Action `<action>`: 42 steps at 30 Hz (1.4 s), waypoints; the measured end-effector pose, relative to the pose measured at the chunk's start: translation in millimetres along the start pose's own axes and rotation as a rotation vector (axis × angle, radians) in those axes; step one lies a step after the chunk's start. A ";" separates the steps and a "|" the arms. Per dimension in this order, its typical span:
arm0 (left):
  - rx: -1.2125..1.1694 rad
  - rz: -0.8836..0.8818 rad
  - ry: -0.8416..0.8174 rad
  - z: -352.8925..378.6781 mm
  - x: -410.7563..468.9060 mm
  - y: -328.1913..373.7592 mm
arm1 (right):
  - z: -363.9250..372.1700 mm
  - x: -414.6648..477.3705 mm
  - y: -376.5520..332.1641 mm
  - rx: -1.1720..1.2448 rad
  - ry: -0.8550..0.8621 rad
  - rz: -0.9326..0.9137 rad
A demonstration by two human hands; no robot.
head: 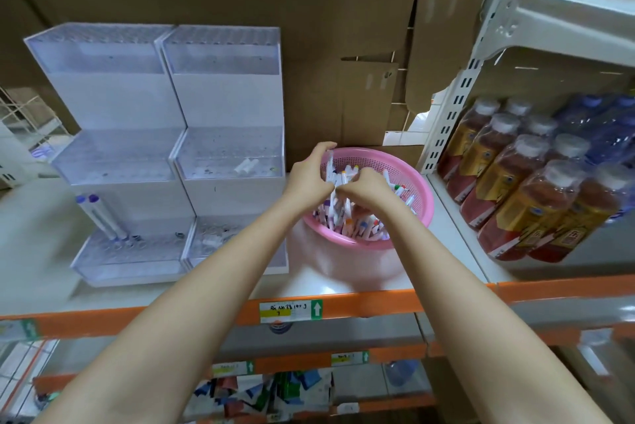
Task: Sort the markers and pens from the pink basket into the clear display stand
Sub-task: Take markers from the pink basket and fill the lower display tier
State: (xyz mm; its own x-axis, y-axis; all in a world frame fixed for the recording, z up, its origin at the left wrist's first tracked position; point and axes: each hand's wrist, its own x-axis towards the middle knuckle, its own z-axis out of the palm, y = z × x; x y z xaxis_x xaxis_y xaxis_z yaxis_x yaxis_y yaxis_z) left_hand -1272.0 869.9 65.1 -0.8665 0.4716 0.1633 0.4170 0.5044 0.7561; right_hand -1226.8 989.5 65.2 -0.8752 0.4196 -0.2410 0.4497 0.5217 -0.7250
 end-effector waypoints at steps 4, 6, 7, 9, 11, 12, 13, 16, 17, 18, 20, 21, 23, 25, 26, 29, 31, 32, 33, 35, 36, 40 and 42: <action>-0.023 0.037 0.002 -4.6 -3.7 4.4 | -9.5 -6.4 -5.9 0.133 -0.056 -0.014; -0.034 0.071 0.011 -8.0 -7.3 8.0 | -10.8 -12.1 -8.0 0.199 -0.033 -0.072; -0.038 0.096 0.026 -9.5 -8.8 9.1 | -10.3 -14.8 -8.4 0.242 -0.016 -0.114; -0.050 0.160 0.076 -14.5 -14.5 13.4 | -9.8 -22.5 -10.1 0.310 0.025 -0.224; -0.042 0.229 0.116 -20.7 -22.2 18.1 | -8.5 -30.5 -12.1 0.331 0.086 -0.340; -0.030 0.262 0.130 -24.8 -26.9 19.9 | -7.5 -34.7 -13.5 0.324 0.125 -0.397; -0.023 0.291 0.146 -29.1 -31.7 19.7 | -5.7 -38.3 -15.2 0.316 0.156 -0.450; -0.021 0.363 0.216 -46.3 -49.7 12.8 | 3.4 -51.1 -22.8 0.294 0.169 -0.570; -0.016 0.373 0.238 -53.0 -56.1 9.0 | 7.3 -54.5 -25.9 0.292 0.172 -0.597; -0.011 0.373 0.252 -60.1 -63.0 5.0 | 11.5 -57.9 -29.7 0.291 0.174 -0.616; -0.011 0.357 0.264 -75.7 -75.5 -5.2 | 22.6 -63.8 -38.9 0.281 0.167 -0.651; -0.011 0.347 0.271 -83.8 -81.2 -12.0 | 29.2 -66.7 -44.0 0.271 0.153 -0.663; 0.009 0.319 0.291 -101.2 -92.2 -27.6 | 44.2 -70.5 -54.6 0.282 0.105 -0.673; 0.051 0.283 0.317 -118.9 -103.0 -44.1 | 61.5 -71.8 -65.7 0.308 0.066 -0.676; 0.066 0.264 0.333 -127.8 -108.6 -52.2 | 70.8 -72.8 -72.0 0.307 0.061 -0.683; 0.080 0.199 0.375 -152.8 -122.1 -77.6 | 99.7 -78.6 -92.8 0.291 0.032 -0.716; 0.072 0.166 0.405 -168.8 -129.4 -93.9 | 119.4 -83.9 -106.9 0.304 0.009 -0.736; 0.062 0.160 0.424 -177.0 -132.3 -101.4 | 129.4 -86.4 -114.4 0.309 0.015 -0.743; 0.049 0.156 0.437 -185.5 -134.3 -108.1 | 139.2 -88.2 -121.8 0.312 0.031 -0.747; 0.021 0.143 0.438 -202.1 -136.9 -119.2 | 158.0 -91.3 -136.0 0.319 0.064 -0.747; 0.012 0.141 0.437 -209.6 -137.0 -124.0 | 166.5 -93.2 -143.3 0.319 0.078 -0.746; -0.049 0.138 0.432 -231.3 -133.4 -139.8 | 194.9 -95.7 -167.5 0.294 0.150 -0.736; -0.073 0.135 0.423 -238.3 -131.2 -147.0 | 205.6 -96.1 -176.1 0.290 0.181 -0.714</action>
State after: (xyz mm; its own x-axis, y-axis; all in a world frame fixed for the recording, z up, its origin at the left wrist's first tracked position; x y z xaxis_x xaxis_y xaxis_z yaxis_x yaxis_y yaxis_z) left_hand -1284.9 561.4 83.5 -0.8477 0.1854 0.4970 0.5272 0.3989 0.7503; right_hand -1258.6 704.5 83.4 -0.8809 0.1833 0.4364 -0.2958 0.5065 -0.8099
